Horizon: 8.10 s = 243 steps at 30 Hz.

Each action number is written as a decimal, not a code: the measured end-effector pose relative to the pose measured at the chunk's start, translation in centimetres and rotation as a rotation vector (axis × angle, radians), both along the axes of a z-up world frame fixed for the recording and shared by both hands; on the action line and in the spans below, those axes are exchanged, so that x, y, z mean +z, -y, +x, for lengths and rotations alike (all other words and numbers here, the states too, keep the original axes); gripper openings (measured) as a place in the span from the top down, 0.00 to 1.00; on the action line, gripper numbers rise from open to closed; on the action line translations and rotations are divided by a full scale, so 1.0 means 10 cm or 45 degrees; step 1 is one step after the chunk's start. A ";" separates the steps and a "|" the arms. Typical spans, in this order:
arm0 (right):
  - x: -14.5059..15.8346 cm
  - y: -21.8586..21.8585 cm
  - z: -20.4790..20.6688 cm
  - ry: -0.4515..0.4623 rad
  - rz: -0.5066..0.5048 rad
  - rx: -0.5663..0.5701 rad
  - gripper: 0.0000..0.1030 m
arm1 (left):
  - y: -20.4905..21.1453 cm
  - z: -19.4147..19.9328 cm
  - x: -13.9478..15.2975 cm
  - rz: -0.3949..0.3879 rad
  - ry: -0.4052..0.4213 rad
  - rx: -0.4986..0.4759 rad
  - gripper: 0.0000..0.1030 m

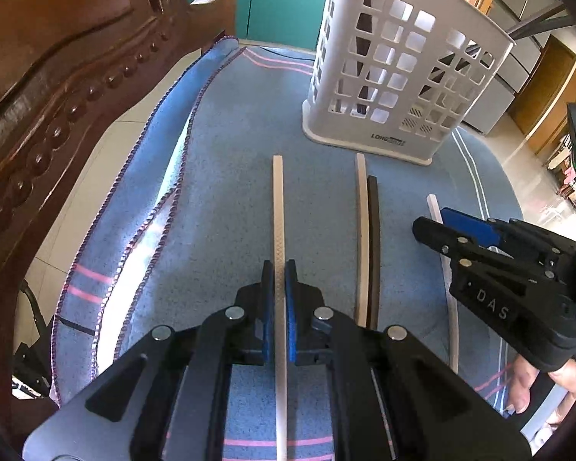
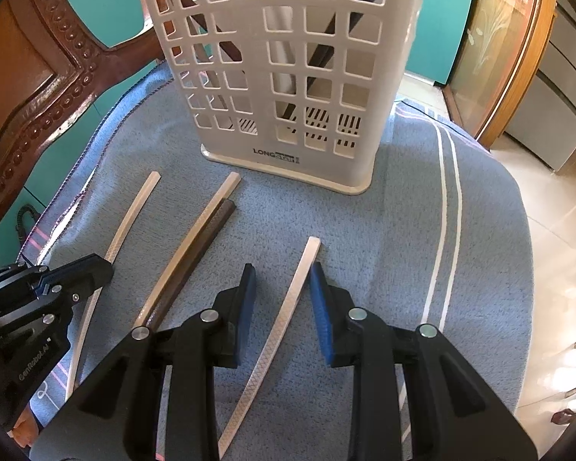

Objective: Organize utensils

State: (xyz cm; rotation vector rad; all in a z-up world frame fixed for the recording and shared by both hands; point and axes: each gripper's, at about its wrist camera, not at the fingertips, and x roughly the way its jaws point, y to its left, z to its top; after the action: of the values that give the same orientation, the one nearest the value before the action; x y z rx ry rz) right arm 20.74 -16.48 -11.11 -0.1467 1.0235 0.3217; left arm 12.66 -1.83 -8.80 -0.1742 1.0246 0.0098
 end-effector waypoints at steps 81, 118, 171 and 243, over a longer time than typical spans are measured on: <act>2.72 1.32 -0.47 0.926 0.829 -0.129 0.93 | -0.50 -0.24 2.42 -0.371 1.393 0.348 0.93; 0.78 0.36 -0.32 0.305 0.271 -0.031 0.67 | -0.14 -0.15 0.69 0.193 0.526 0.269 0.71; 0.02 0.07 0.18 -0.060 0.037 -0.044 0.93 | 0.33 0.57 0.02 0.075 0.120 -0.046 0.61; 2.31 0.99 -0.55 0.943 0.577 -0.181 0.41 | 0.25 0.40 1.75 0.120 1.007 0.107 0.61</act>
State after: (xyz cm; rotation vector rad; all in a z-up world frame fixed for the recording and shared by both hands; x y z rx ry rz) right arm 15.19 -26.33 11.97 0.2083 0.2114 0.3252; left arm 16.65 -4.34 8.69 -0.1174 0.2264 0.0607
